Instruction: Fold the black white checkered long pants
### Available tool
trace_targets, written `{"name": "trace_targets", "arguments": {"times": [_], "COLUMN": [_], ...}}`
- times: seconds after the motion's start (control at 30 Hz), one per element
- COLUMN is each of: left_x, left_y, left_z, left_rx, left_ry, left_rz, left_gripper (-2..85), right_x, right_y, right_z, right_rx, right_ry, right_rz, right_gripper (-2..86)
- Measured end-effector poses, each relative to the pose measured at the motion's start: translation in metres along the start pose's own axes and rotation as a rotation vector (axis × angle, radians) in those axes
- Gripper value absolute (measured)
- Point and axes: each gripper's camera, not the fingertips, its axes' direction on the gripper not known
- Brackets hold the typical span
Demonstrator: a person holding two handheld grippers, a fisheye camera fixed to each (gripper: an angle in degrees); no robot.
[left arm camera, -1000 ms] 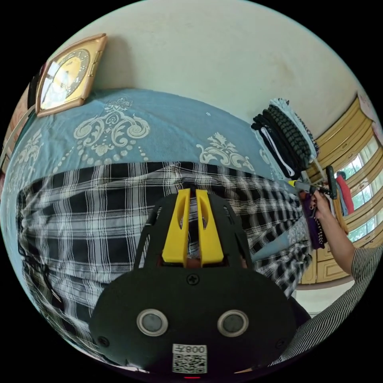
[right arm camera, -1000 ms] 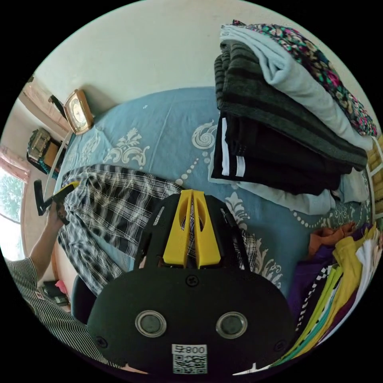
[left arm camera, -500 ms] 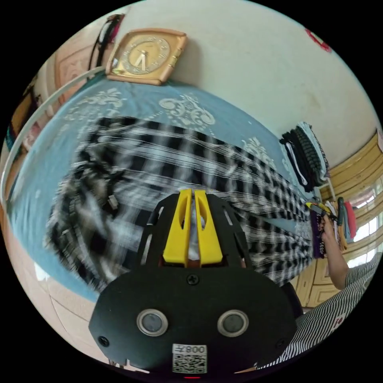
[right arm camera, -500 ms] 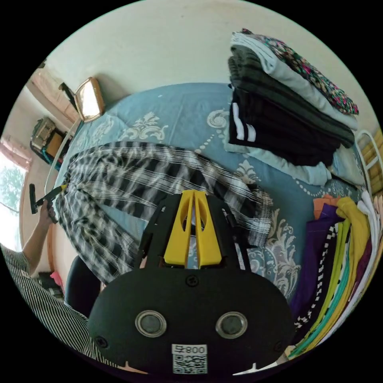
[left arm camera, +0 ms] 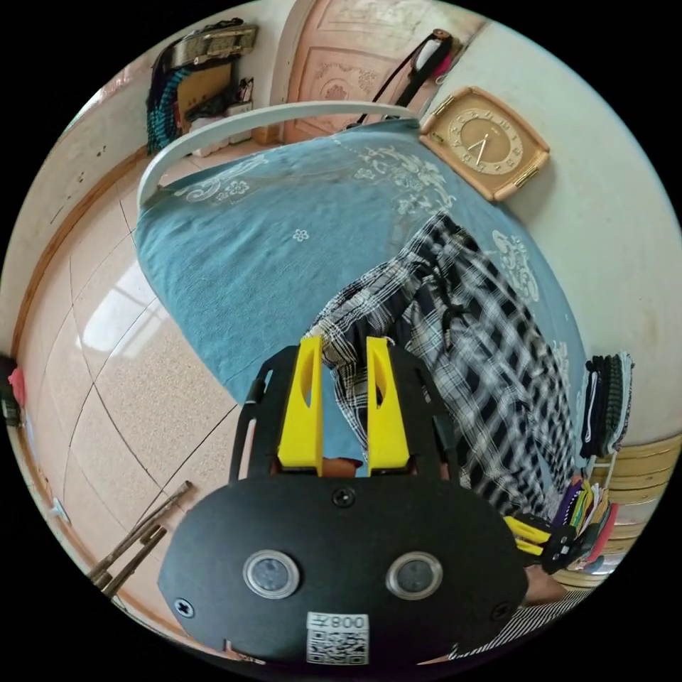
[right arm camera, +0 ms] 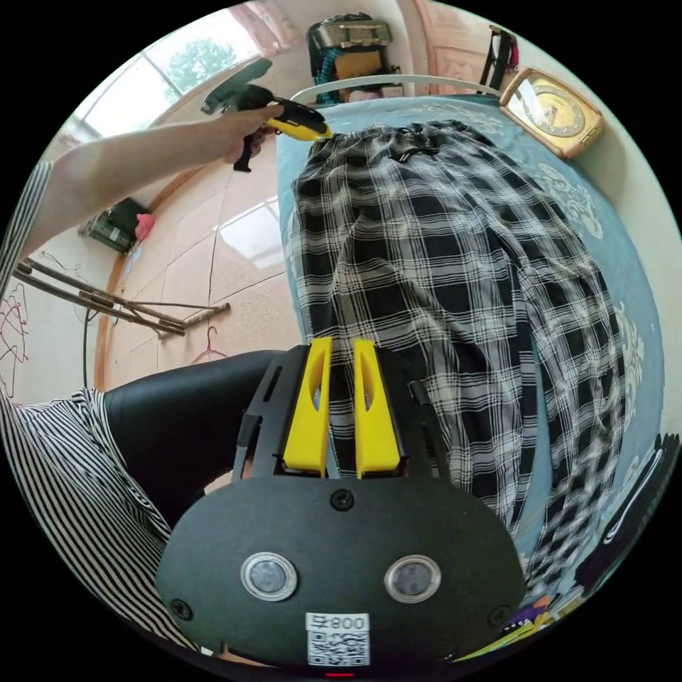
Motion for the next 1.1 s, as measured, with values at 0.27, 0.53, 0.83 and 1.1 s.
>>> {"name": "trace_targets", "arguments": {"times": [0.27, 0.53, 0.83, 1.1], "left_x": [-0.044, -0.097, -0.08, 0.057], "left_y": [-0.008, -0.007, -0.022, -0.098], "left_z": [-0.015, 0.0, -0.031, -0.003], "left_rx": [0.058, 0.021, 0.187, 0.137], "left_ry": [0.042, 0.133, 0.077, 0.152], "left_rz": [0.027, -0.073, -0.034, 0.307], "left_gripper": [1.9, 3.6, 6.3, 6.9], "right_x": [-0.01, -0.015, 0.022, 0.07], "right_y": [-0.03, -0.046, -0.032, -0.034], "right_z": [-0.015, -0.02, -0.059, -0.104], "right_rx": [-0.025, -0.045, 0.074, 0.223], "right_ry": [-0.053, -0.112, -0.265, -0.17], "right_rz": [0.015, 0.025, 0.252, 0.378], "right_gripper": [1.3, 0.4, 0.3, 0.3]}}
